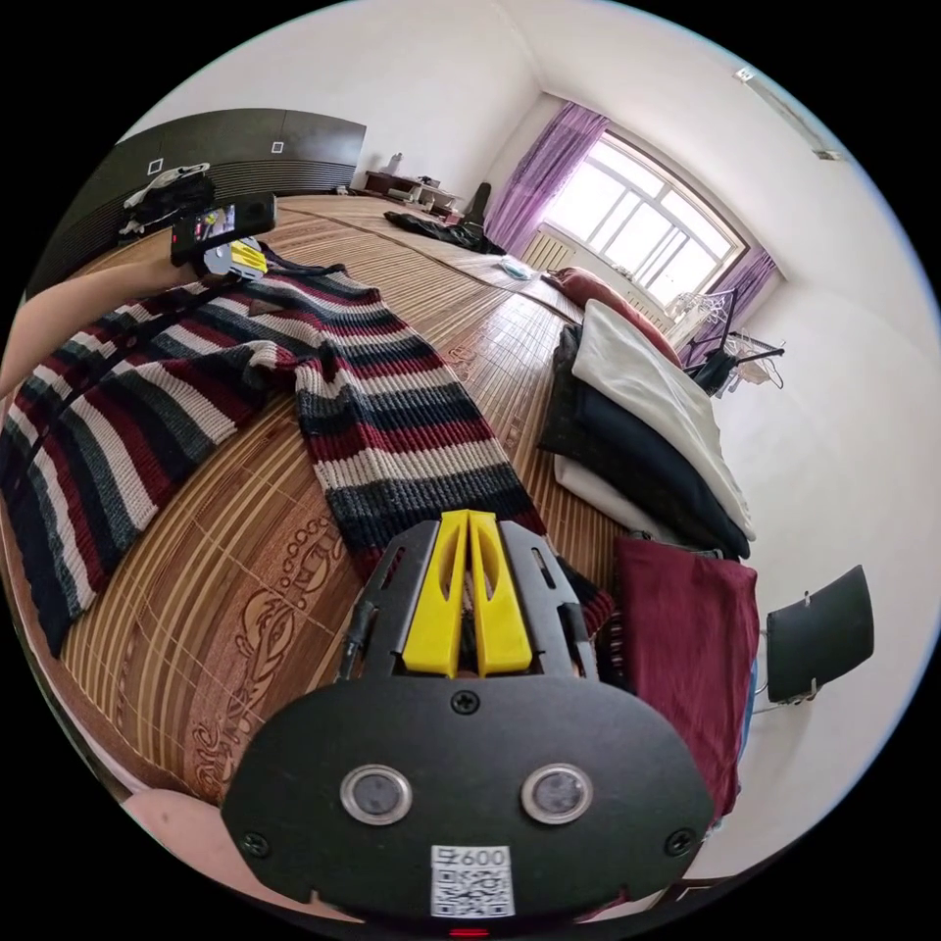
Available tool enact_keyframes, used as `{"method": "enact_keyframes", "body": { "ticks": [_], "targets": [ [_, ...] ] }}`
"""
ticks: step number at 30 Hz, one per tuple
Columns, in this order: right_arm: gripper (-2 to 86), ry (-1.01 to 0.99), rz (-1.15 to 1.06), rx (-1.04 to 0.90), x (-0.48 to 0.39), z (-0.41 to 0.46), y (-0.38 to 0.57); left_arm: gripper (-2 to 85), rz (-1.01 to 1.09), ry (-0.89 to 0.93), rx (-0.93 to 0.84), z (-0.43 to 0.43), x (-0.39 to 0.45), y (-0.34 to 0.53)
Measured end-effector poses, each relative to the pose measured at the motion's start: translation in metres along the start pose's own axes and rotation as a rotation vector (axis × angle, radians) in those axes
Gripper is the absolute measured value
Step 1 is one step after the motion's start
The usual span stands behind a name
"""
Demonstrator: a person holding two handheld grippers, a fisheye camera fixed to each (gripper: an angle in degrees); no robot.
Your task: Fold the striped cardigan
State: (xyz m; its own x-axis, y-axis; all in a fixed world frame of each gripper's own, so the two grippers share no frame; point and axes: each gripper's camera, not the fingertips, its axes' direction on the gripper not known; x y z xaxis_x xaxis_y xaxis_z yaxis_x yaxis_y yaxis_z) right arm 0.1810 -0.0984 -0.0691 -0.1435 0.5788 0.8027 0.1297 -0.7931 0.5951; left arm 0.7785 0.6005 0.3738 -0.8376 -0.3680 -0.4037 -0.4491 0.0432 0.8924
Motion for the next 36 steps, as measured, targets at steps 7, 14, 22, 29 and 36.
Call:
{"method": "enact_keyframes", "body": {
  "ticks": [7,14,22,29,36],
  "targets": [
    [-0.8,-0.043,0.04,0.007,0.013,0.001,0.0,1.3,-0.367,0.203,0.079,-0.007,-0.079,0.032],
    [-0.8,-0.033,0.033,0.004,0.013,0.002,-0.002,0.9,-0.55,0.464,0.153,0.012,-0.14,0.086],
    [-0.8,-0.026,0.024,0.005,0.012,0.003,-0.002,1.0,-0.432,0.535,0.097,0.028,-0.118,0.067],
    [-0.8,-0.029,0.027,0.007,0.014,0.003,-0.003,1.1,-0.415,0.44,-0.013,0.058,-0.106,0.059],
    [-0.8,-0.032,0.03,0.007,0.015,0.004,-0.003,1.8,-0.505,0.432,0.17,0.041,-0.134,0.08]
  ]
}}
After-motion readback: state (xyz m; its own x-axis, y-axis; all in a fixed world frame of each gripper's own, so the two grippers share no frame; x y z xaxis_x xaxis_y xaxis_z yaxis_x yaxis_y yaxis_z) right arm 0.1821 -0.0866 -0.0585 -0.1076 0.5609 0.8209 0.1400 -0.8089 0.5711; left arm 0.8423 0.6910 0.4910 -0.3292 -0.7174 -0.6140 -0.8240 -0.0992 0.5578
